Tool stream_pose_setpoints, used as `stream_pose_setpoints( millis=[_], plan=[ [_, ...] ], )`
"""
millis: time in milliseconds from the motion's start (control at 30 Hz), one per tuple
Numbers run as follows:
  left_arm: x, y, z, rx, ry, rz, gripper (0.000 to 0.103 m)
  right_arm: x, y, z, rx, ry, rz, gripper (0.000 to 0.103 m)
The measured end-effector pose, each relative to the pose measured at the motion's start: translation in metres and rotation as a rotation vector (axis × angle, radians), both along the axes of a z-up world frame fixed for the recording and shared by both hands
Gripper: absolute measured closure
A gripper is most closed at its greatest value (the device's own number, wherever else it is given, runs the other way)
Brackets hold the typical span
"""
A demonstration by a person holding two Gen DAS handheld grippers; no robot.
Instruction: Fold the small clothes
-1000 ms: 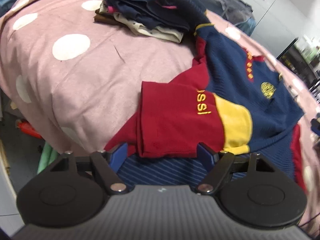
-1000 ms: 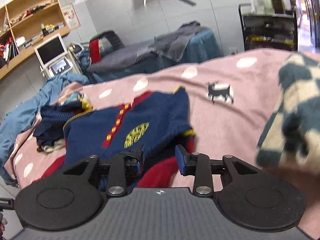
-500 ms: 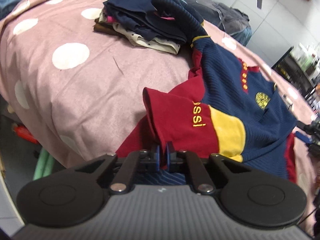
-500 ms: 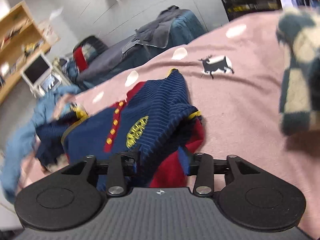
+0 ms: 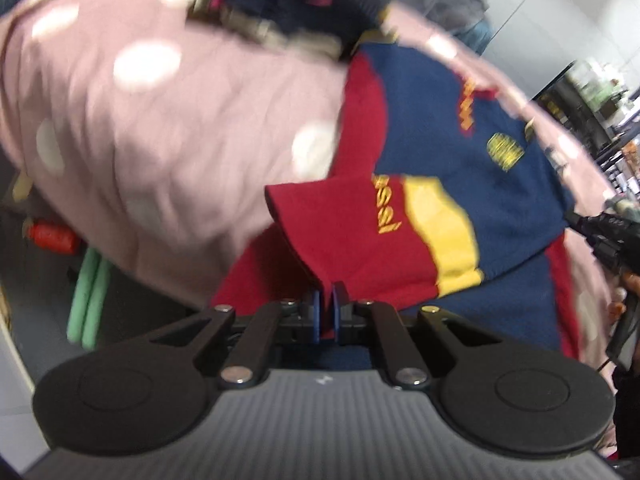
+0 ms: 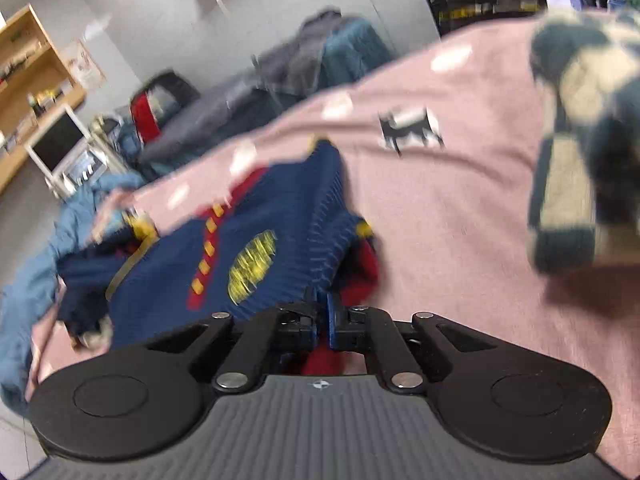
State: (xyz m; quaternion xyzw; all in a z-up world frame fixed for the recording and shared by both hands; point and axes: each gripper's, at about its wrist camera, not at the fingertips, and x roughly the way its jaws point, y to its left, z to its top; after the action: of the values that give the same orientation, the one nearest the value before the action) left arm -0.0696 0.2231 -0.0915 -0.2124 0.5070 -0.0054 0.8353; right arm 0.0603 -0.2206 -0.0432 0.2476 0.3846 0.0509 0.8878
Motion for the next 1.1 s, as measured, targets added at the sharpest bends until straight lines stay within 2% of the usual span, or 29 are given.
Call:
stream_pose_setpoints(
  millis=[33,67,100,133,167,200,267,333,467,500,533,600,667,833,933,1033,1100],
  plan=[
    [0.0,-0.001,-0.005,0.004,0.013,0.007,0.095,-0.001,-0.001,-0.003,-0.005,-0.005,0.0,0.081],
    [0.0,-0.002,-0.008,0.016,0.023,0.007,0.092,-0.003,0.0,-0.001,-0.033,-0.015,0.004,0.076],
    [0.0,-0.002,-0.008,0.032,0.029,0.006,0.08,-0.005,0.003,0.003,-0.082,-0.031,0.009,0.064],
    [-0.001,-0.003,-0.006,0.051,0.032,0.009,0.073,-0.009,0.008,0.01,-0.155,-0.054,0.013,0.057],
    [-0.002,-0.003,-0.002,0.082,0.033,0.016,0.053,-0.013,0.014,0.017,-0.231,-0.084,0.02,0.054],
    [-0.001,-0.002,0.003,0.133,0.031,0.029,0.037,-0.016,0.018,0.024,-0.299,-0.114,0.034,0.05],
    [0.0,-0.001,0.015,0.239,-0.002,0.052,0.03,-0.022,0.025,0.038,-0.342,-0.176,0.079,0.049],
    [0.003,-0.002,0.03,0.271,-0.063,0.05,0.027,-0.026,0.037,0.048,-0.34,-0.217,0.161,0.05],
    [0.013,-0.019,0.051,0.277,-0.138,-0.009,0.02,-0.021,0.064,0.054,-0.329,-0.214,0.274,0.049],
    [0.015,-0.025,0.053,0.286,-0.162,-0.021,0.012,-0.02,0.069,0.052,-0.321,-0.21,0.301,0.047],
    [0.018,-0.032,0.052,0.285,-0.18,-0.032,0.01,-0.019,0.073,0.049,-0.32,-0.205,0.32,0.044],
    [0.026,-0.043,0.048,0.259,-0.185,-0.056,0.009,-0.016,0.084,0.04,-0.348,-0.172,0.35,0.038],
    [0.032,-0.056,0.041,0.233,-0.199,-0.088,0.009,-0.017,0.089,0.031,-0.377,-0.136,0.368,0.037],
    [0.041,-0.081,0.008,0.278,-0.119,-0.142,0.011,-0.014,0.091,0.007,-0.428,-0.049,0.384,0.033],
    [0.041,-0.082,-0.007,0.27,-0.088,-0.14,0.011,-0.017,0.093,0.004,-0.44,-0.061,0.395,0.029],
    [0.039,-0.077,-0.009,0.26,-0.09,-0.14,0.009,-0.017,0.099,0.005,-0.471,-0.059,0.424,0.018],
    [0.039,-0.076,-0.004,0.258,-0.086,-0.141,0.009,-0.018,0.1,0.01,-0.474,-0.061,0.426,0.017]
  ],
)
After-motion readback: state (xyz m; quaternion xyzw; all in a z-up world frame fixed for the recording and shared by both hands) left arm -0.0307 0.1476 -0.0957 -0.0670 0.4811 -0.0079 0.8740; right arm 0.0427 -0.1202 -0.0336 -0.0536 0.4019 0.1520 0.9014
